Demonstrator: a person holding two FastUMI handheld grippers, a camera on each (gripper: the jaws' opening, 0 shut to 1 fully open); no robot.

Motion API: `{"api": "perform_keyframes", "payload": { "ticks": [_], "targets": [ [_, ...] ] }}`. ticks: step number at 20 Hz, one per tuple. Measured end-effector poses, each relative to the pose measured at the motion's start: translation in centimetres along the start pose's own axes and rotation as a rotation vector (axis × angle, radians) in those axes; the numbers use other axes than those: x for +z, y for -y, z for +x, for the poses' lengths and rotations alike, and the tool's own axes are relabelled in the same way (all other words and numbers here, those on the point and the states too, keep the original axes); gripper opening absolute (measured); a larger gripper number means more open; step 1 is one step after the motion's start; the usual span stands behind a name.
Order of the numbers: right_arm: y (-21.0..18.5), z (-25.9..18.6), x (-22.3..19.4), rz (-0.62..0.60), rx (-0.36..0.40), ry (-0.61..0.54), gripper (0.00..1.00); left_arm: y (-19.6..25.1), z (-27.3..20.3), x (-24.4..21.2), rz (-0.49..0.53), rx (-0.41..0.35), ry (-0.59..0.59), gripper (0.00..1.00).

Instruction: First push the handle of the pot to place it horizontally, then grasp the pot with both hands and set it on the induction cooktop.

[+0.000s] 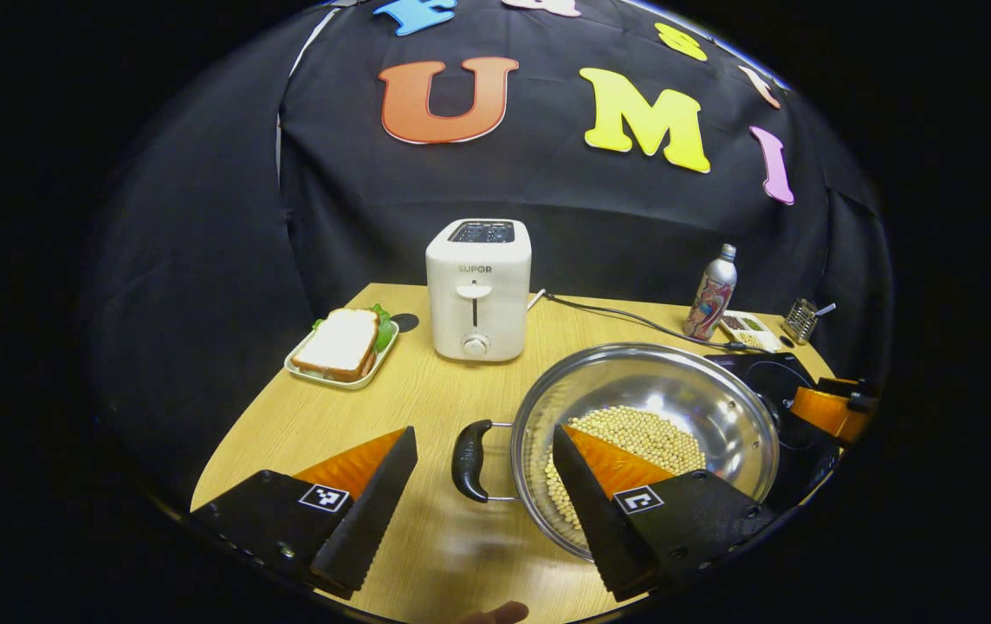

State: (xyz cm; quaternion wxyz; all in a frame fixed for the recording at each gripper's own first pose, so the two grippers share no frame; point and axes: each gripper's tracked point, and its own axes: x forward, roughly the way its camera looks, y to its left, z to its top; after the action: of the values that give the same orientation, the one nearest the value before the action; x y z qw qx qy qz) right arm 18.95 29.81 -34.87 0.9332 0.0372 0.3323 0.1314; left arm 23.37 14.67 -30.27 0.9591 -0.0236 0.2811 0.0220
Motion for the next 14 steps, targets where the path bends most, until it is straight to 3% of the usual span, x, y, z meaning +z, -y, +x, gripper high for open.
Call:
{"api": "perform_keyframes", "payload": {
  "ticks": [7,12,13,14],
  "targets": [
    [-0.8,4.6,-1.7,-0.016,-0.032,-0.045,1.0,-0.4,3.6,-2.0,0.024,-0.01,-0.068,0.94],
    [-1.2,6.1,-1.6,-0.006,-0.042,-0.044,0.97,0.1,4.5,-2.2,0.072,-0.031,-0.079,0.84],
    [-1.3,6.0,-2.2,0.013,-0.048,-0.067,0.92,0.3,4.5,-2.3,0.073,-0.036,-0.083,0.83],
    [-1.3,5.6,-1.9,0.019,-0.058,-0.056,0.75,0.3,4.6,-2.5,0.084,-0.032,-0.09,0.77]
  ]
}}
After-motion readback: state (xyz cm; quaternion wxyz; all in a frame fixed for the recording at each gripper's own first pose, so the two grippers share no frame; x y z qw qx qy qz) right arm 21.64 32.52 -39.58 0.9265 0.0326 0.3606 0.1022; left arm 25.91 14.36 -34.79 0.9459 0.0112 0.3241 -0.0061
